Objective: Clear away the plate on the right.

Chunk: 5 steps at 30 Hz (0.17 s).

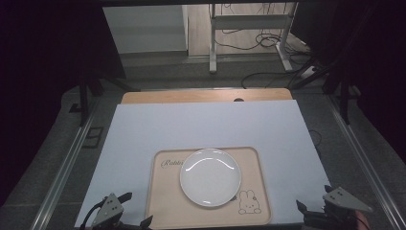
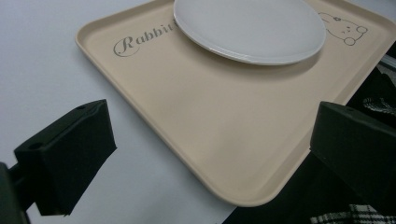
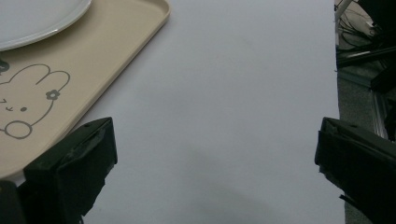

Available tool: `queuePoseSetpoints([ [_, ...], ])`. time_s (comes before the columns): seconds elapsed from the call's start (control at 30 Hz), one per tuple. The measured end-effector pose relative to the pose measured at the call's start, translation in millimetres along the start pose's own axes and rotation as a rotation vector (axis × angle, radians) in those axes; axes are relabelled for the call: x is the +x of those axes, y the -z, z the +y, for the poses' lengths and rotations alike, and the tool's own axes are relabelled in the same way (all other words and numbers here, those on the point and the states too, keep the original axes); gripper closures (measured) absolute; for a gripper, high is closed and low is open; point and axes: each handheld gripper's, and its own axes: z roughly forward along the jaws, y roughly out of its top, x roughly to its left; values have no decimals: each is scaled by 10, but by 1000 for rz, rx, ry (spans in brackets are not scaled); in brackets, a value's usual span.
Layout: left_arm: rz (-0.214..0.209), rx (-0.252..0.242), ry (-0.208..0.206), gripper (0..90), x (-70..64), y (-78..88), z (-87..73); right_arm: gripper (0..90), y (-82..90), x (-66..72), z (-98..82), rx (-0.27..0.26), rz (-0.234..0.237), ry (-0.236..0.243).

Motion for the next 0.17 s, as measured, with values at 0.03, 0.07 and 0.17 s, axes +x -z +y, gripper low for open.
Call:
queuePoseSetpoints([
  [0.03, 0, 0, 0, 0, 0, -1, 0, 0, 0, 0, 0, 0, 0, 0],
  [0.07, 0, 0, 0, 0, -2, -3, 2, 0, -6, -6, -7, 2, 3, -1],
  [0.17, 1, 3, -1, 0, -3, -6, 4, 0, -11, -7, -9, 3, 6, 0],
])
